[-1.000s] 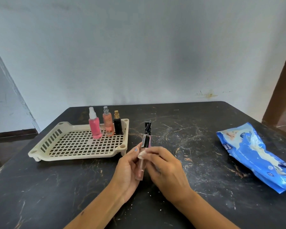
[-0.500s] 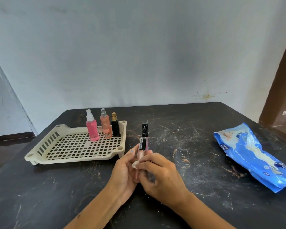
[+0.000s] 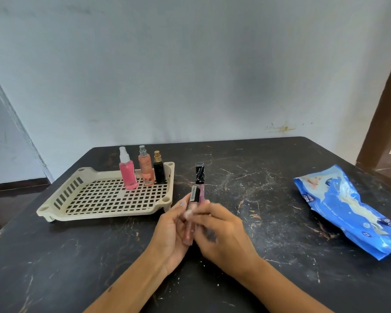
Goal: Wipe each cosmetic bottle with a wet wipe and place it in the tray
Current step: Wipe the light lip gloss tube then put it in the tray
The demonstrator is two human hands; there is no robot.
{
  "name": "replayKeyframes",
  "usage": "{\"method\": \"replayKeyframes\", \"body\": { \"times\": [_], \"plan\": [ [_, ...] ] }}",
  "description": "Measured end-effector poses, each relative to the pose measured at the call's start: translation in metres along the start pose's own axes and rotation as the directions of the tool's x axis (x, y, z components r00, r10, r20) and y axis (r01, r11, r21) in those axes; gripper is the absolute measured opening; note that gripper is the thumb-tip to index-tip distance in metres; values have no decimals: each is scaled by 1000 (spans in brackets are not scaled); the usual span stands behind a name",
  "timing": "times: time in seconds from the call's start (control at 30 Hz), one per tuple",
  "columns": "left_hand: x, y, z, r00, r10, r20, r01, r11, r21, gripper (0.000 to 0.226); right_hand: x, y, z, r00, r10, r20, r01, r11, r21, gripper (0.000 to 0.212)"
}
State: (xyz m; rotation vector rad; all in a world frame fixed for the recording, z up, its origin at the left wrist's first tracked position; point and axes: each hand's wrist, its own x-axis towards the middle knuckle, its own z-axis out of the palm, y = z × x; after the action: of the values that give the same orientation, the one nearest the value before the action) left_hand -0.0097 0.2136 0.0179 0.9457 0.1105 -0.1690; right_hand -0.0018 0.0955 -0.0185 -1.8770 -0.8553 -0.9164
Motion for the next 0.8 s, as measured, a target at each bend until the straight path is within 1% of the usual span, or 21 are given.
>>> {"method": "replayKeyframes", "body": {
  "times": [0.07, 0.13, 0.17, 0.23, 0.3, 0.33, 0.4, 0.47, 0.5, 0.53, 0.57, 0.67, 0.73, 0.8],
  "plan": [
    [1, 2, 1, 998, -47, 30, 49, 996, -75, 28, -3, -8, -3, 992, -92, 87, 87, 994, 66, 20],
    [2, 3, 1, 1000, -27, -11, 26, 995, -96, 19, -4, -12, -5, 981, -142, 135, 133, 988, 77, 21],
    [3, 3, 0, 1000, -8, -27, 6, 995, -101, 20, -4, -11, -4, 982, -143, 120, 137, 989, 56, 20],
    [2, 2, 0, 1000, -4, -3, 4, 998, -70, 26, -3, -6, 0, 996, -92, 23, 92, 995, -27, 17],
    [-1, 3, 0, 1000, -11, 21, 11, 1000, -6, 18, -1, 0, 2, 998, -21, -63, 15, 996, -90, 14],
    [0, 1, 0, 1000, -15, 17, 15, 1000, -3, 12, -1, 0, 2, 998, -18, -64, 12, 995, -94, 14],
    [4, 0, -2, 1000, -28, -11, 28, 997, -69, 9, -3, -5, 0, 994, -105, 29, 106, 994, -37, 17],
    [6, 0, -3, 999, -25, -38, 21, 994, -109, 13, -5, -13, -3, 965, -216, 148, 217, 976, 11, 19],
    [6, 0, -3, 999, -12, -38, 8, 994, -111, 14, -6, -14, -3, 957, -234, 170, 236, 972, 8, 19],
    [6, 0, -2, 1000, -2, -25, 0, 995, -104, 14, -6, -12, -2, 964, -218, 154, 222, 975, -9, 18],
    [5, 0, -2, 1000, 5, 0, -5, 996, -86, 14, -5, -9, -1, 979, -176, 108, 180, 983, -31, 18],
    [0, -1, 0, 996, 25, 83, -27, 999, 30, 16, -3, 0, 3, 998, -6, -67, 1, 997, -81, 21],
    [-2, -2, 1, 990, 10, 142, -22, 996, 86, 19, -2, 2, 2, 991, 76, -107, -88, 990, -113, 27],
    [-3, -3, 0, 978, -27, 205, 1, 992, 124, 29, 0, 5, -3, 978, 158, -134, -175, 977, -122, 29]
  ]
}}
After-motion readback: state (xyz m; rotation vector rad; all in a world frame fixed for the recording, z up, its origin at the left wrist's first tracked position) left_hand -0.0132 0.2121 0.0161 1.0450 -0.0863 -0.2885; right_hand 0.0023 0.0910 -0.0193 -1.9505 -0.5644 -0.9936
